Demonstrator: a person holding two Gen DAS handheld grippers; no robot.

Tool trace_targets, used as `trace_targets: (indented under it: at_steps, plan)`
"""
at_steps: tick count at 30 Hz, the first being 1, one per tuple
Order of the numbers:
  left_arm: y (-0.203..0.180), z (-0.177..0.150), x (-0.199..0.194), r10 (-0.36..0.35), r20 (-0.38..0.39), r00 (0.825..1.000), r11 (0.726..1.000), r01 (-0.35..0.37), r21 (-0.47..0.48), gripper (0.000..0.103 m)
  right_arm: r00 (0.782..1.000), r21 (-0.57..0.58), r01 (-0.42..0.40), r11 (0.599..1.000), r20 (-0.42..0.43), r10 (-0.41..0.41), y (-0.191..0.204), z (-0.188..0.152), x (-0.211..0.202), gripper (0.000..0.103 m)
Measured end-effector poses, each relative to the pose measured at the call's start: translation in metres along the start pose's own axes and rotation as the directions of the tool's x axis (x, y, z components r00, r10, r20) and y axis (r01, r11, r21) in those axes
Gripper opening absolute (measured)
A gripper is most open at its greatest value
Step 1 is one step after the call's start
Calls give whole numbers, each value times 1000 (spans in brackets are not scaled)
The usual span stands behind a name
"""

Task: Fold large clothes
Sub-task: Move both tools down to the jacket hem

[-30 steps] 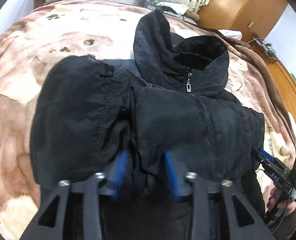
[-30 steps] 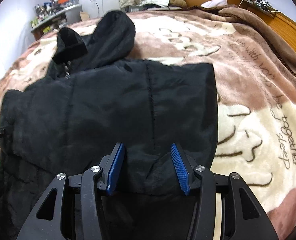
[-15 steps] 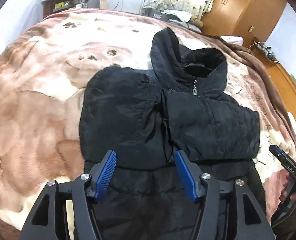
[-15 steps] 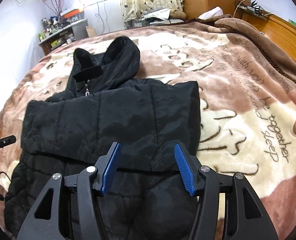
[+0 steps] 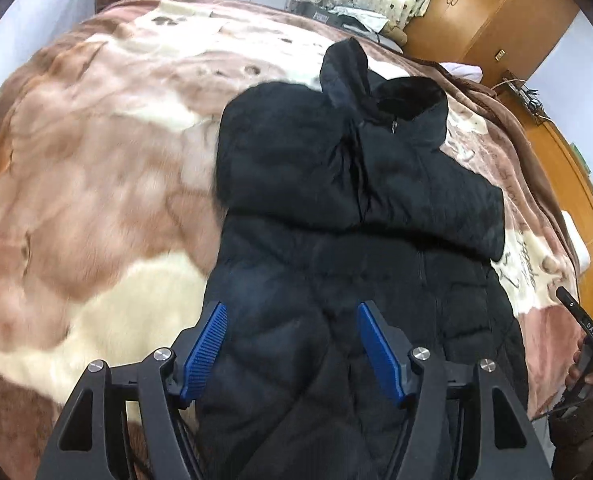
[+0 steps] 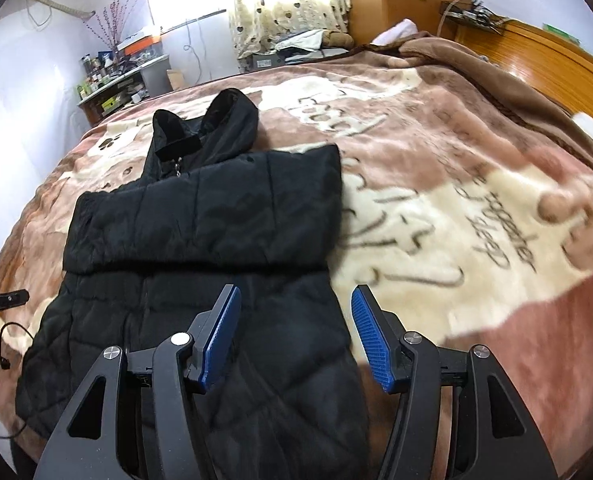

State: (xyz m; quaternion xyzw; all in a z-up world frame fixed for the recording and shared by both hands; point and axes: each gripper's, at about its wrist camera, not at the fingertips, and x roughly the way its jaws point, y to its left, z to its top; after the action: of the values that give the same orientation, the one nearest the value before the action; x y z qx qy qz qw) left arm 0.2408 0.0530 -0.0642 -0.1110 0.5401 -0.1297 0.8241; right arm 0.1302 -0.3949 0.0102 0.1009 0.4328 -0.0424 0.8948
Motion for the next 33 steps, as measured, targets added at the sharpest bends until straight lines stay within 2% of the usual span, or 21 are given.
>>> trace_targets:
  at_steps: [2,5,8,10,19,23,25,26,31,33]
  plan:
    - [5,-13,-2,1,-26,1000,1000,-1,9,69,1000,16,7,1000,-10,-7,-7,-13,-7,62]
    - [10,-32,-10,53,-40,998,998,-52,27,69,1000,35,16,999,-26,-15,-15,-31,-14,64]
    - [14,-48,-17,31,-55,998,999,-30,22,70,999,62,22,998,-38,-20,-23,-47,-21,64]
    - [15,-55,-19,40,-70,997,999,-39,28,70,999,74,20,997,-39,-17,-26,-53,-24,64]
    - [19,-77,-9,22,-118,993,1000,-21,7,70,999,92,9,996,-54,-4,-33,-66,-27,65]
    - [23,-84,4,30,-151,988,1000,-30,1,70,995,96,2,995,-104,8,-34,-79,-12,65]
    - [23,-89,12,40,-171,984,999,-39,7,70,989,94,-12,995,-142,26,-32,-88,-1,68]
    - [24,-91,15,35,-181,983,999,-36,-1,70,988,88,-19,996,-151,32,-30,-91,3,72]
    - [27,-100,30,12,-224,974,999,-20,-31,69,964,86,-5,996,-266,28,-27,-112,31,74]
    - [26,-104,35,18,-243,970,999,-28,-35,61,958,118,-38,992,-277,70,-28,-118,36,74]
